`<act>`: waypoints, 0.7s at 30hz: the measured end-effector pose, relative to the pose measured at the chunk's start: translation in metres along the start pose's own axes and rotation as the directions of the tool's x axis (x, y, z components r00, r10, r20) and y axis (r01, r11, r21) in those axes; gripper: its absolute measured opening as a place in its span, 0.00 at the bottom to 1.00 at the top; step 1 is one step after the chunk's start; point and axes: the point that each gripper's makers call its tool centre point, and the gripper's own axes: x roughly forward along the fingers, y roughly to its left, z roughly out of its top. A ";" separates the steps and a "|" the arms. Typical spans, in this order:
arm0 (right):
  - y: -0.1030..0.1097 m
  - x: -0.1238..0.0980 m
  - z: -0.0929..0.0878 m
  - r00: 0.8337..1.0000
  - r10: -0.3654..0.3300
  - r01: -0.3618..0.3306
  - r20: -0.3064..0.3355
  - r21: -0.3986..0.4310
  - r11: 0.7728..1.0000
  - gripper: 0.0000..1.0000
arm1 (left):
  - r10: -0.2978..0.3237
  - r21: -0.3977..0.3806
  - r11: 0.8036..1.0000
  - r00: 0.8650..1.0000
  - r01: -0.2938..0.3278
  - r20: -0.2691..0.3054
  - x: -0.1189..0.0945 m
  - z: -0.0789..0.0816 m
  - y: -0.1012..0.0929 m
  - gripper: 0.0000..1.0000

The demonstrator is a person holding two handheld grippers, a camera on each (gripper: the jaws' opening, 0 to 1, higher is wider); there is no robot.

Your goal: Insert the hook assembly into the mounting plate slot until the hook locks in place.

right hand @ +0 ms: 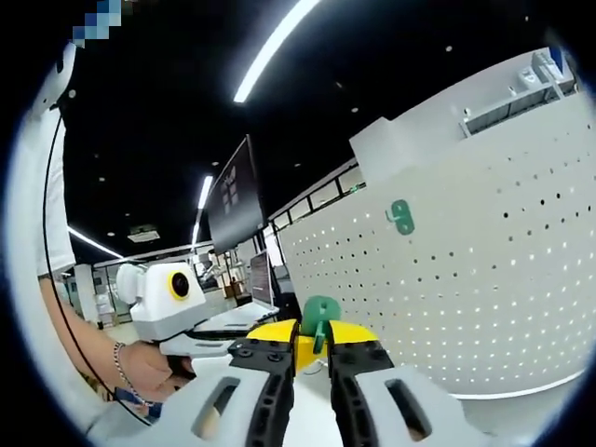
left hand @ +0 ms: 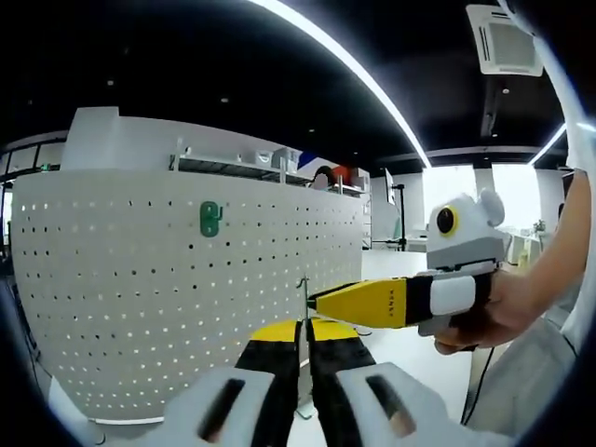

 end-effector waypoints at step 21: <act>-0.004 0.002 0.000 0.999 -0.047 0.046 0.016 0.045 0.998 0.02 | 0.012 -0.008 1.000 1.000 -0.012 0.004 -0.002 0.000 0.001 0.02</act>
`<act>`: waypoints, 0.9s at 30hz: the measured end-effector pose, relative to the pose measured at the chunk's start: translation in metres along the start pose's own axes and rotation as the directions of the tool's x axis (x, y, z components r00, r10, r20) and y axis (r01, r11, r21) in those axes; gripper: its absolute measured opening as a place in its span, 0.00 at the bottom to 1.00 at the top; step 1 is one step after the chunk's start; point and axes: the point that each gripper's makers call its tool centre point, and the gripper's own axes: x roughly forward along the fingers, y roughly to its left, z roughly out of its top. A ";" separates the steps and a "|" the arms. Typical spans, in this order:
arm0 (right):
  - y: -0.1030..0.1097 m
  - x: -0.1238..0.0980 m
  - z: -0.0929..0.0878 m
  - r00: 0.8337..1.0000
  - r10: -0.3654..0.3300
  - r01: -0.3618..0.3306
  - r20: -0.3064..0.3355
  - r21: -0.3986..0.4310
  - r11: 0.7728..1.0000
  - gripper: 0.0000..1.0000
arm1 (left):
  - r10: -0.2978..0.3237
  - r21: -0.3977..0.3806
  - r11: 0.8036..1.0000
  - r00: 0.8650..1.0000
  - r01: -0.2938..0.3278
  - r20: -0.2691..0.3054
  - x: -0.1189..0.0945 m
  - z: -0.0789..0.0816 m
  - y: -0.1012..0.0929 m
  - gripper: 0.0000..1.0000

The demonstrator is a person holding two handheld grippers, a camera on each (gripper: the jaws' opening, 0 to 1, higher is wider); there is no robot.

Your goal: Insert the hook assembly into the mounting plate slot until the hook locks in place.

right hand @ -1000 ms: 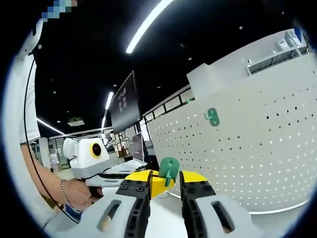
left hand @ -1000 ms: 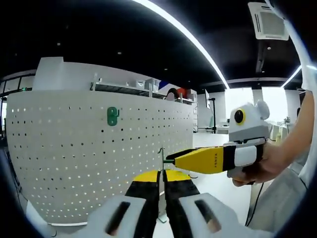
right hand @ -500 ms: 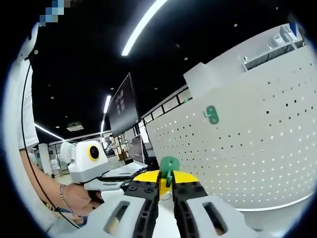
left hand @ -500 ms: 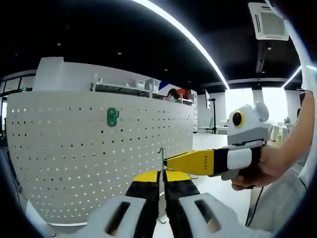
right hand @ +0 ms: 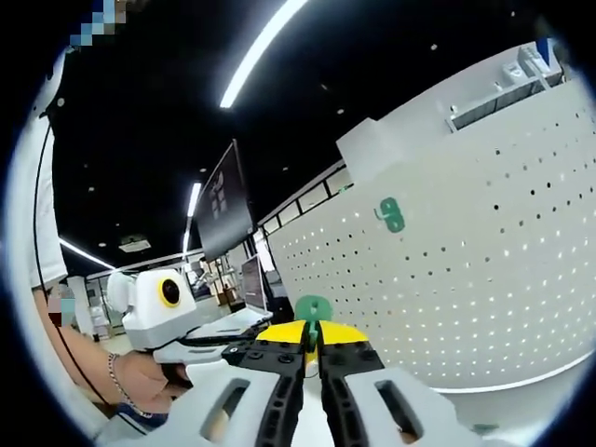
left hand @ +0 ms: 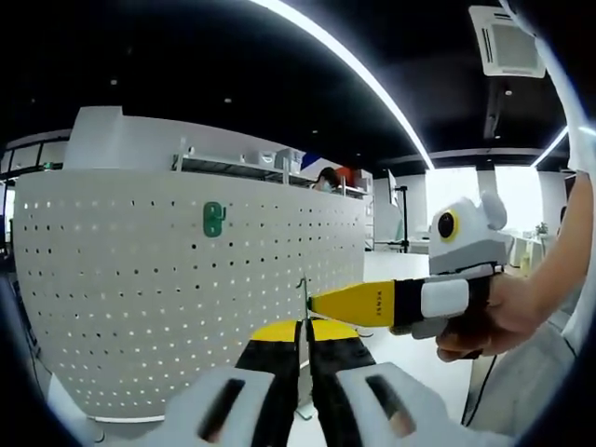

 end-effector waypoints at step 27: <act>0.001 0.000 0.000 1.000 -0.006 0.006 -0.020 0.013 1.000 0.00 | -0.017 -0.037 0.999 1.000 0.016 -0.026 0.001 -0.004 0.000 0.26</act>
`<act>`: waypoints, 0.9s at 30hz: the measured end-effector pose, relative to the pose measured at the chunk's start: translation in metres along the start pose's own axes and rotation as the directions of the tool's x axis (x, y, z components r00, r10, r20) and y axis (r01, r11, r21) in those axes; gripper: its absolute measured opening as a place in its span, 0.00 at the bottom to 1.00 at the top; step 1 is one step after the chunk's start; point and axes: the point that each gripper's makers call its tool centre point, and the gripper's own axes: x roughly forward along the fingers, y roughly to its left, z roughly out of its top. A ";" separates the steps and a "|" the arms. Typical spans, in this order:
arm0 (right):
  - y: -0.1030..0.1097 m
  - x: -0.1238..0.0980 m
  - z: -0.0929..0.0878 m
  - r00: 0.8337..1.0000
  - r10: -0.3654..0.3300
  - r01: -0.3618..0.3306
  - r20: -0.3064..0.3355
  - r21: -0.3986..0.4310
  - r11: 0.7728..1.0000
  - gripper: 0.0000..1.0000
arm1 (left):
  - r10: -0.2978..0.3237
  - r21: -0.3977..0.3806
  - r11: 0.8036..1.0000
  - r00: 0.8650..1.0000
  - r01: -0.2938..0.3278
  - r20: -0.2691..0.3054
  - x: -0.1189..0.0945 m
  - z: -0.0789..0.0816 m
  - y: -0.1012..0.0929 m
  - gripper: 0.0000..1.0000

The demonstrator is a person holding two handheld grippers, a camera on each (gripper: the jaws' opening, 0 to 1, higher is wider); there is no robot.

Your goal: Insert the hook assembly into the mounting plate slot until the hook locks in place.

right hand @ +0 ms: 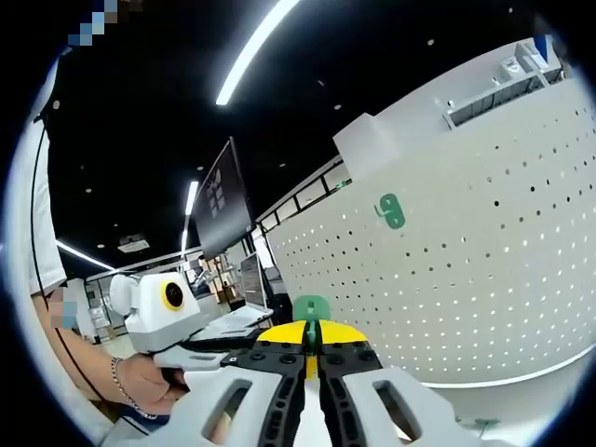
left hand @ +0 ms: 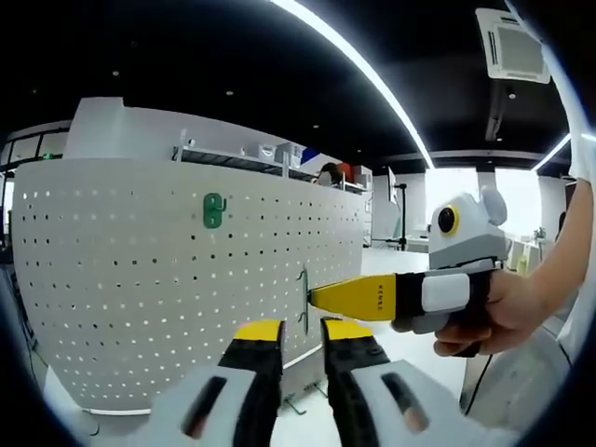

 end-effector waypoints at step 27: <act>-0.002 -0.003 0.001 1.000 0.000 0.000 -0.008 -0.007 1.000 0.00 | 0.001 0.020 1.000 0.998 0.000 -0.068 0.004 -0.024 0.003 0.84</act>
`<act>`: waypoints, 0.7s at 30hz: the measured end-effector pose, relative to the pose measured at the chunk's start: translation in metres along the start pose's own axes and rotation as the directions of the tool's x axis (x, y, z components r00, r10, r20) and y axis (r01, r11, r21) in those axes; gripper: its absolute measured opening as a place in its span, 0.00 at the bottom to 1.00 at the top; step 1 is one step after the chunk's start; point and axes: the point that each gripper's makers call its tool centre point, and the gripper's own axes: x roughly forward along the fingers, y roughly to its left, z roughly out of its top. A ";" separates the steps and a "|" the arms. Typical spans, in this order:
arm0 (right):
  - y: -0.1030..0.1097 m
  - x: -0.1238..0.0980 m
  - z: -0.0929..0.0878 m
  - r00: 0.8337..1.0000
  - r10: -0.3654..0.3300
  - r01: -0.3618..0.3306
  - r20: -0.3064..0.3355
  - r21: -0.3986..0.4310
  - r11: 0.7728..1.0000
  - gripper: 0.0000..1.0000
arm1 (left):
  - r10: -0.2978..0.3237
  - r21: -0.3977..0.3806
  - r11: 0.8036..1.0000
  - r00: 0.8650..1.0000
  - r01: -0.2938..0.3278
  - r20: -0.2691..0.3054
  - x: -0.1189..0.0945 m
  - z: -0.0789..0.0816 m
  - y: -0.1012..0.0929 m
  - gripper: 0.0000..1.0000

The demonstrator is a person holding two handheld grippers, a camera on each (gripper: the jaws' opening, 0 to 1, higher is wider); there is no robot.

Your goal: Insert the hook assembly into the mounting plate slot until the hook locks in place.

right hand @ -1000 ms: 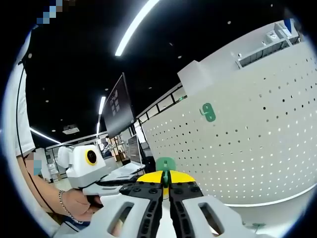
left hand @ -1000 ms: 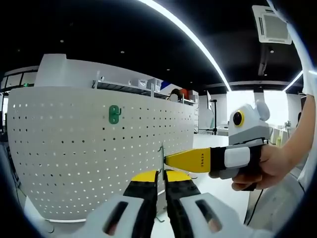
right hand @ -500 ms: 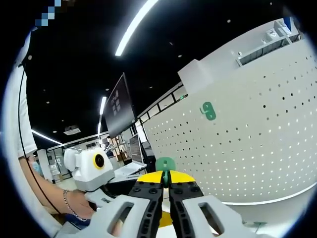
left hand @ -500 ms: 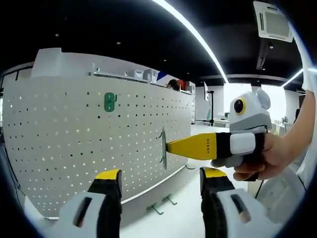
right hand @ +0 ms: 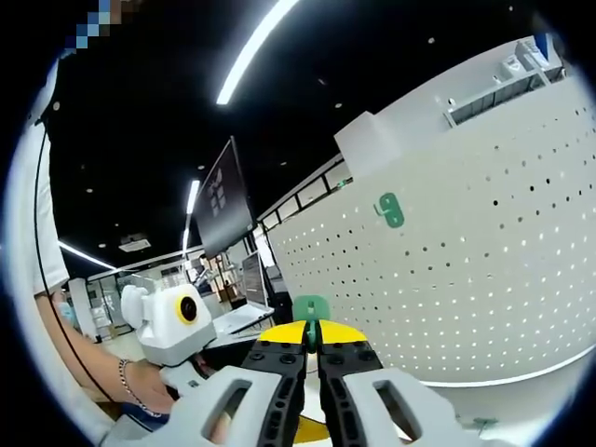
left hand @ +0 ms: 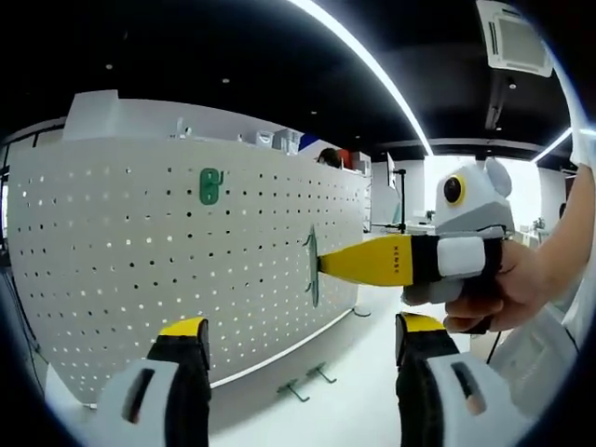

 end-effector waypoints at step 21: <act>-0.022 -0.001 0.021 0.998 -0.057 0.057 0.001 -0.073 0.996 0.00 | -0.010 -0.045 0.999 0.997 0.007 -0.072 -0.017 -0.042 -0.009 0.80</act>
